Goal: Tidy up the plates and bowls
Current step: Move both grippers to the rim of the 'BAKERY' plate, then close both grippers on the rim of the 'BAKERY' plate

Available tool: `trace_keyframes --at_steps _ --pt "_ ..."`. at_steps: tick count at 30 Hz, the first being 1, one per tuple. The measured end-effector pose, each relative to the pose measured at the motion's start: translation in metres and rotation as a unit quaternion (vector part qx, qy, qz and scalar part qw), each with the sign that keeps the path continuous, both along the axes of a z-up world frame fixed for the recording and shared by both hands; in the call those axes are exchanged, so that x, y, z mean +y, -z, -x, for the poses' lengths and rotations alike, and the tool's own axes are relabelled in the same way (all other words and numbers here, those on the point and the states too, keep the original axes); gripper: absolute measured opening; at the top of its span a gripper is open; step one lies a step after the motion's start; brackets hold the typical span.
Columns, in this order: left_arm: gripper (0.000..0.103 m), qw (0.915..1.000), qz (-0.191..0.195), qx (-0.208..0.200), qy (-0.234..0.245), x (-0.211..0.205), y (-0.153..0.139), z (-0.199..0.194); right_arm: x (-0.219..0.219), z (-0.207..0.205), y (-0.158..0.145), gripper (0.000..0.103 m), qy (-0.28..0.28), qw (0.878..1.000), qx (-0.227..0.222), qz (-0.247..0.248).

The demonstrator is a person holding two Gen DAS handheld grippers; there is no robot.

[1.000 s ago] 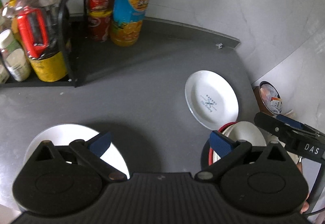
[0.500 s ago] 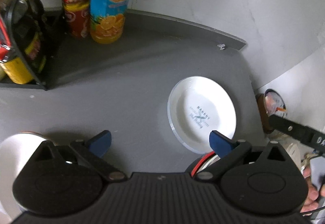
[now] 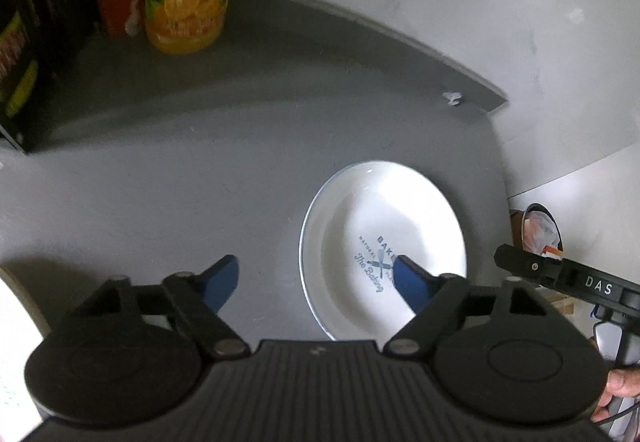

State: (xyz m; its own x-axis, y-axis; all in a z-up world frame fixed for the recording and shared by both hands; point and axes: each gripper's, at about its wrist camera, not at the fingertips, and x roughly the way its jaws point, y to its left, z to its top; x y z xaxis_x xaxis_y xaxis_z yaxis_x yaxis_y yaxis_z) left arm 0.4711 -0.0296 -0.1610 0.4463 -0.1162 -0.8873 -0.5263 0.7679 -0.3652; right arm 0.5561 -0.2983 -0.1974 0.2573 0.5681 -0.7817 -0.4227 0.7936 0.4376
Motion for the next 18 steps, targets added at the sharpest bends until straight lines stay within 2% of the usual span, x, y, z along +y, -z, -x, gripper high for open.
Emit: trace_keyframes --at_steps 2,3,8,18 --pt "0.065 0.9999 0.008 0.010 -0.003 0.000 0.012 -0.005 0.001 -0.006 0.010 0.044 0.000 1.000 0.016 0.000" --pt "0.063 0.9998 0.013 0.015 -0.005 0.000 0.017 -0.007 0.001 -0.010 0.015 0.041 -0.001 1.000 0.024 0.000" --pt "0.050 0.9990 0.025 0.036 -0.010 -0.002 0.039 -0.016 0.002 -0.016 0.031 0.040 -0.007 0.999 0.043 0.006" --pt "0.022 0.9964 0.055 0.056 -0.033 0.004 0.064 -0.019 0.017 -0.021 0.049 0.028 -0.027 0.998 0.062 0.010"
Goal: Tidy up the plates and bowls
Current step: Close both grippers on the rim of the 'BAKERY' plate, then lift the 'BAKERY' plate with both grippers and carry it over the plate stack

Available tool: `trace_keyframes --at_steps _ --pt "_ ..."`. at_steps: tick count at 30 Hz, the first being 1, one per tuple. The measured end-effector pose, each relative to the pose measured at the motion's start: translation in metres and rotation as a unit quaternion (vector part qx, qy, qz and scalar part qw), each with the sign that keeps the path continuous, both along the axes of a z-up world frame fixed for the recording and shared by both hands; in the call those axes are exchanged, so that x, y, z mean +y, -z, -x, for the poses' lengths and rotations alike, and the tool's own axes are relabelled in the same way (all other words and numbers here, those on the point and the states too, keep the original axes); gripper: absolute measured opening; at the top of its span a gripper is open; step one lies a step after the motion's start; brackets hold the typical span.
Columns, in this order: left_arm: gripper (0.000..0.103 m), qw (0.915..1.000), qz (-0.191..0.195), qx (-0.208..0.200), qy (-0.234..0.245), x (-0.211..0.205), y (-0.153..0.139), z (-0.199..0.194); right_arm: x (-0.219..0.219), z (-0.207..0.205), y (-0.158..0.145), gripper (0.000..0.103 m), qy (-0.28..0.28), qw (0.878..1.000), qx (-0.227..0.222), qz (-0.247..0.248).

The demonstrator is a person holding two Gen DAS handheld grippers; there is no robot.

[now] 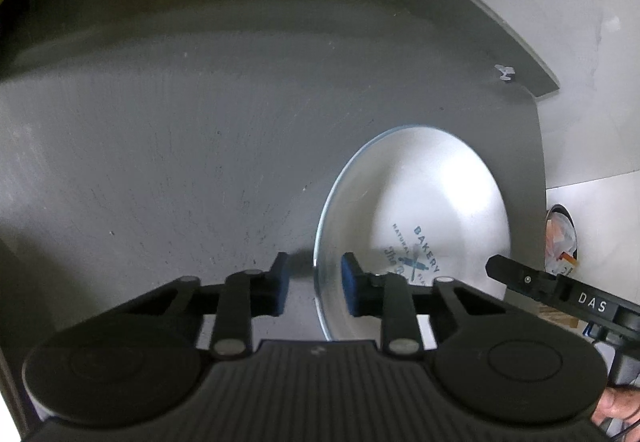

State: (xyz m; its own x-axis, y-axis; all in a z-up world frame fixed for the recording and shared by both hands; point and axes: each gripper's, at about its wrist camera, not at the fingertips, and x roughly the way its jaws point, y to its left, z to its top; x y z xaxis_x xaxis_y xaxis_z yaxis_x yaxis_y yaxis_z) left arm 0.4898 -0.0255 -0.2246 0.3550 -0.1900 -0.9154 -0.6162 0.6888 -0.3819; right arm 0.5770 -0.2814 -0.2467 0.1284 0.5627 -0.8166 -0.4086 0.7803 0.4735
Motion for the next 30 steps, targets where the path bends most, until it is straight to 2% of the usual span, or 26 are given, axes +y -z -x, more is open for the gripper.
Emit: trace_keyframes --at_steps 4,8,9,14,19,30 --pt "0.017 0.9999 0.011 -0.006 -0.005 0.005 0.001 0.003 0.007 -0.001 0.007 0.024 -0.006 1.000 0.008 0.005" --pt "0.010 0.9991 0.039 -0.011 -0.011 0.009 0.004 0.007 0.007 0.000 0.010 0.020 -0.002 1.000 0.004 0.004" --pt "0.010 0.9991 0.039 -0.011 -0.011 0.009 0.003 0.007 0.007 0.000 0.010 0.015 -0.003 1.000 0.002 0.008" --pt "0.010 0.9995 0.027 -0.013 0.000 0.007 0.001 0.007 0.000 0.007 0.006 0.011 -0.001 1.000 -0.014 0.003" --pt "0.008 0.9994 0.026 -0.021 0.002 0.011 -0.005 0.008 -0.013 0.014 -0.008 0.006 0.012 0.999 -0.028 -0.023" --pt "0.006 0.9972 0.024 -0.068 0.019 0.018 -0.035 0.005 -0.029 0.020 -0.033 0.006 0.036 0.995 -0.062 -0.067"
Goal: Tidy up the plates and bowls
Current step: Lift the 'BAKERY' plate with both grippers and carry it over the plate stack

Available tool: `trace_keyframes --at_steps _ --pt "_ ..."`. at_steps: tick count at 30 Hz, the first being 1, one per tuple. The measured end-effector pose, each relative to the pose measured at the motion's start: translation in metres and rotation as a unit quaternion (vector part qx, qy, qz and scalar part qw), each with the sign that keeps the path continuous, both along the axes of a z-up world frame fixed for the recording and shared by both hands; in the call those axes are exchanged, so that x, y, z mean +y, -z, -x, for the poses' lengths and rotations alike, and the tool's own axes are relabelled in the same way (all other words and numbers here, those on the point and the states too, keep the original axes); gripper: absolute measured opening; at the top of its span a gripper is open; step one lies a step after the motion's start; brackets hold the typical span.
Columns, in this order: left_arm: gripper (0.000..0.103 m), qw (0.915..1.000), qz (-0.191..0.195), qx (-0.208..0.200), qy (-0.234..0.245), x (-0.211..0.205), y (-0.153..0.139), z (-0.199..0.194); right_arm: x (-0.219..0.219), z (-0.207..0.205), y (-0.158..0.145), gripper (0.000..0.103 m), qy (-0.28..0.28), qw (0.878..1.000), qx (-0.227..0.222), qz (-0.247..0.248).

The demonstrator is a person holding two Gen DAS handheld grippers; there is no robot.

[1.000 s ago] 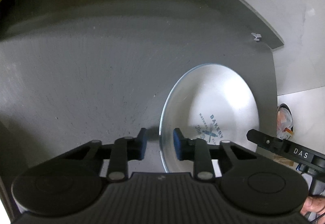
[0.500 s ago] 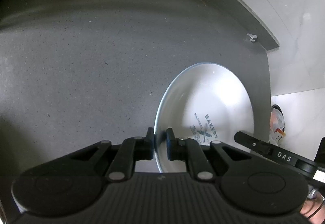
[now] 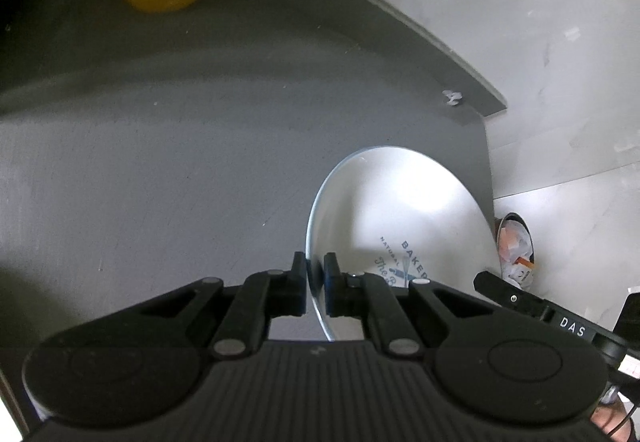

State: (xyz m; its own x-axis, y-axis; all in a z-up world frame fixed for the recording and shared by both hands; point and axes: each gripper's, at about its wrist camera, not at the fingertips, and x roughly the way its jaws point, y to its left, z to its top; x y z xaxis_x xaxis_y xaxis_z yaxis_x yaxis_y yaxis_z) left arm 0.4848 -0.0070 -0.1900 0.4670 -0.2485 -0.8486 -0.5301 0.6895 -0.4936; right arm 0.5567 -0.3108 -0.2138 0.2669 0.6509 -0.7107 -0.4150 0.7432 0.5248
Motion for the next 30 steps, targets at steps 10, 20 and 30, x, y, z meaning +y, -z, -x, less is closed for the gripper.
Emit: trace_keyframes --at_steps 10,20,30 --pt "0.006 0.9995 -0.006 -0.031 -0.001 0.005 -0.029 -0.003 -0.002 0.001 -0.025 0.006 0.013 0.999 -0.030 -0.020" --pt "0.006 0.9981 -0.001 -0.062 0.001 0.016 -0.064 0.006 -0.008 0.007 -0.062 0.007 0.024 0.998 -0.038 -0.049" --pt "0.006 0.9967 -0.006 -0.081 0.002 0.031 -0.087 0.032 0.002 0.044 -0.088 0.008 0.022 0.996 -0.053 -0.063"
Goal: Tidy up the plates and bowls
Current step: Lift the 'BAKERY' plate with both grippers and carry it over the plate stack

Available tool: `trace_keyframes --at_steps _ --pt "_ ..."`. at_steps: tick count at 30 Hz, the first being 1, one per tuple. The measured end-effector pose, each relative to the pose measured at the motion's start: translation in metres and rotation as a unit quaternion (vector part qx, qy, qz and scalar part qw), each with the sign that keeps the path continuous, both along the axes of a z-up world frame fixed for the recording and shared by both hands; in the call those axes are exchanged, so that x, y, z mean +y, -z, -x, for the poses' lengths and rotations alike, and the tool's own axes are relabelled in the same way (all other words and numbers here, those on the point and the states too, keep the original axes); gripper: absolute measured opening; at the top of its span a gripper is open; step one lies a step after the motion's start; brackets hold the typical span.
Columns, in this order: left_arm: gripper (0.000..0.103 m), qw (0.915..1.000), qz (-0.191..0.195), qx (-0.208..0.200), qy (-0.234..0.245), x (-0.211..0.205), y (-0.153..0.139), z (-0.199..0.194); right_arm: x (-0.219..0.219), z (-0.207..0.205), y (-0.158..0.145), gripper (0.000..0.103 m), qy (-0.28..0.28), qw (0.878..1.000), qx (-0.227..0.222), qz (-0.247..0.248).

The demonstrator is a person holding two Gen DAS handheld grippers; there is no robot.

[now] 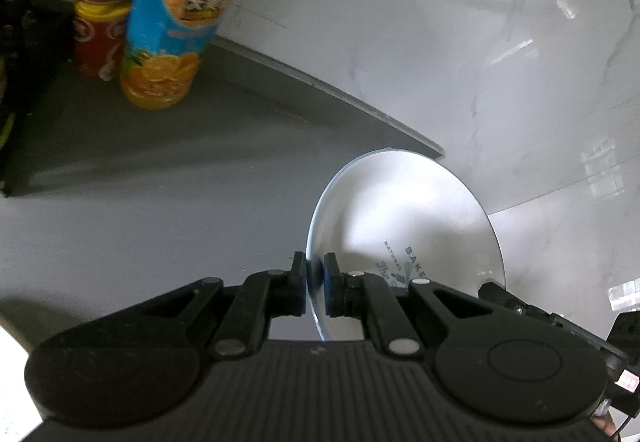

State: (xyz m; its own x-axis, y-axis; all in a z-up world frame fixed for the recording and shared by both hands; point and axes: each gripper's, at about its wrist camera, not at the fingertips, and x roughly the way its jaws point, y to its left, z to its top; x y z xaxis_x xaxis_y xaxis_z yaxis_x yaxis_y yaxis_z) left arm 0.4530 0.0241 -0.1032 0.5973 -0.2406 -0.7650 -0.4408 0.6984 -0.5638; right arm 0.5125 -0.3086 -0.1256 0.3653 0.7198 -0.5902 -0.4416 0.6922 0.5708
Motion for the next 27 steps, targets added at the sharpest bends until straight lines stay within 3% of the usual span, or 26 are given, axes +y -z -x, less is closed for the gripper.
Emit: trace_keyframes --at_steps 27 --pt "0.006 0.9981 -0.004 0.019 -0.059 0.101 0.002 0.187 0.108 0.145 0.020 0.008 -0.066 0.997 0.042 -0.010"
